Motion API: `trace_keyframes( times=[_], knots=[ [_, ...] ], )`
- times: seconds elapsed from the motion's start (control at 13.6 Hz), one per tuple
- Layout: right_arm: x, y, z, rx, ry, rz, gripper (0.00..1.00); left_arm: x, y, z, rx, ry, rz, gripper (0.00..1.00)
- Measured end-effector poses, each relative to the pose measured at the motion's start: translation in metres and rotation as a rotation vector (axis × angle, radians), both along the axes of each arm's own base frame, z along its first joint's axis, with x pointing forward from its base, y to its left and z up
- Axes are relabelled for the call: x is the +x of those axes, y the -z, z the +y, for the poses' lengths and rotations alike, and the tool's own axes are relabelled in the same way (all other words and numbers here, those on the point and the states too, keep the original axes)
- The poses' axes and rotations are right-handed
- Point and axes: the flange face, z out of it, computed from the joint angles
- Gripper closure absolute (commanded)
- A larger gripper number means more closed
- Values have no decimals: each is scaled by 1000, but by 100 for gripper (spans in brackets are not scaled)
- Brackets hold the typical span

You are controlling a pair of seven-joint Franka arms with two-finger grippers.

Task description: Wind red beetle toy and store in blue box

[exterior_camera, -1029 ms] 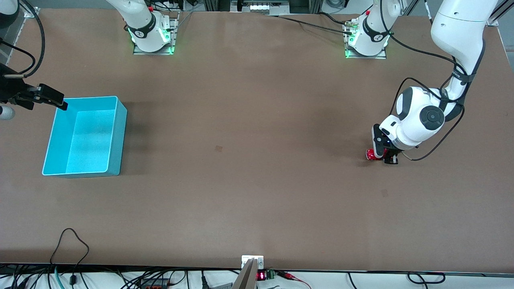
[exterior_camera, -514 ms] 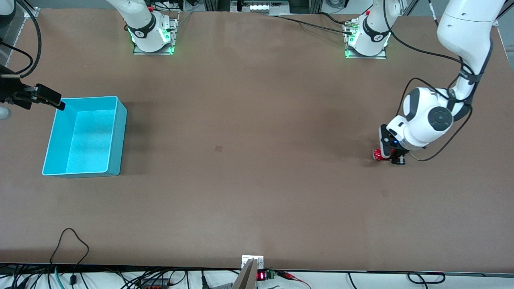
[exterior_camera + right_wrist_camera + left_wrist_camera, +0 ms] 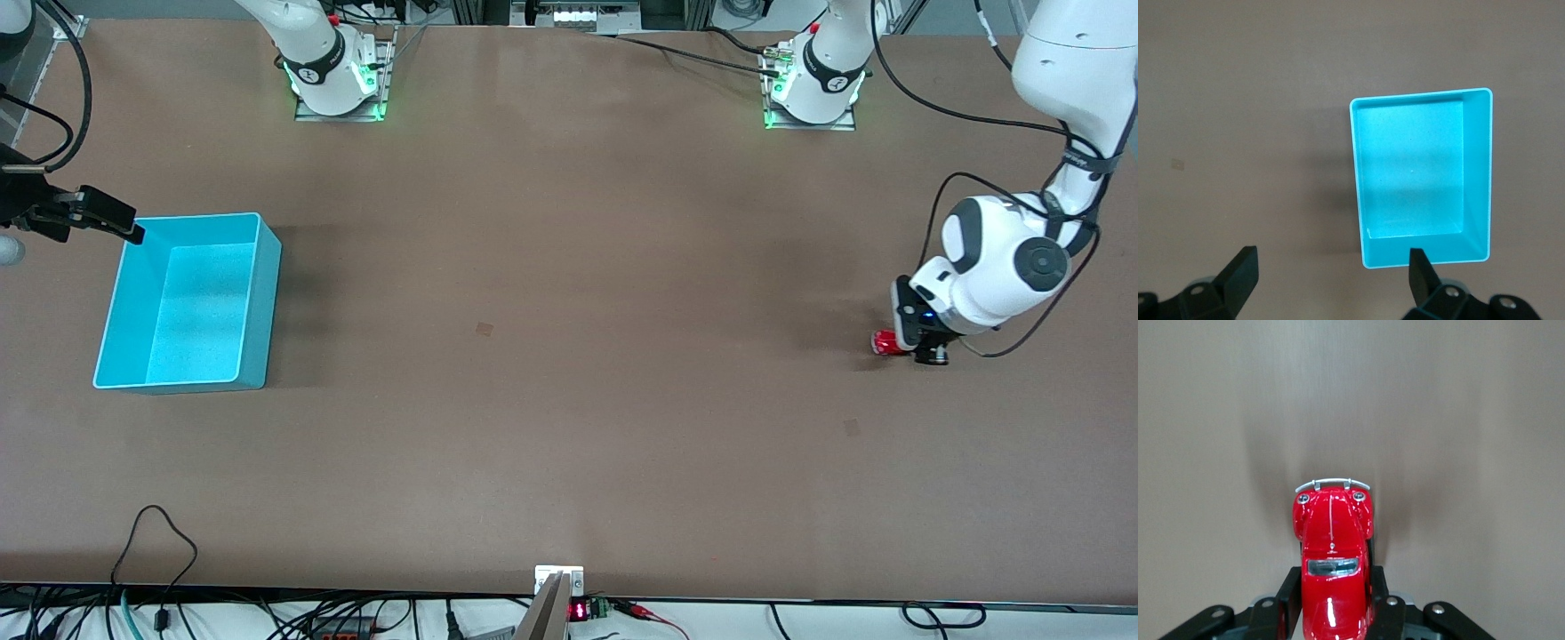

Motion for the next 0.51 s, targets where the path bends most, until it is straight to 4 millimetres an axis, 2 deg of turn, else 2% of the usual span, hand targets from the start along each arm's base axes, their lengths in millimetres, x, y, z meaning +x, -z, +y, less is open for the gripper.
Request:
trace_keyframes(
  times=[0.07, 0.15, 0.22, 0.29, 0.44, 0.51],
  knots=[
    [0, 0, 0, 0, 0, 0, 0, -1, 0, 15, 1, -3, -3, 59],
    [0, 0, 0, 0, 0, 0, 0, -2, 0, 27, 1, -6, -5, 51],
    [0, 0, 0, 0, 0, 0, 0, -2, 0, 34, 2, -11, -6, 29],
    [0, 0, 0, 0, 0, 0, 0, -3, 3, 37, -1, -16, -4, 0],
    [0, 0, 0, 0, 0, 0, 0, -2, 9, 34, -12, -13, 23, 0],
    [0, 0, 0, 0, 0, 0, 0, 2, 6, 25, -24, 0, 58, 0]
  ],
)
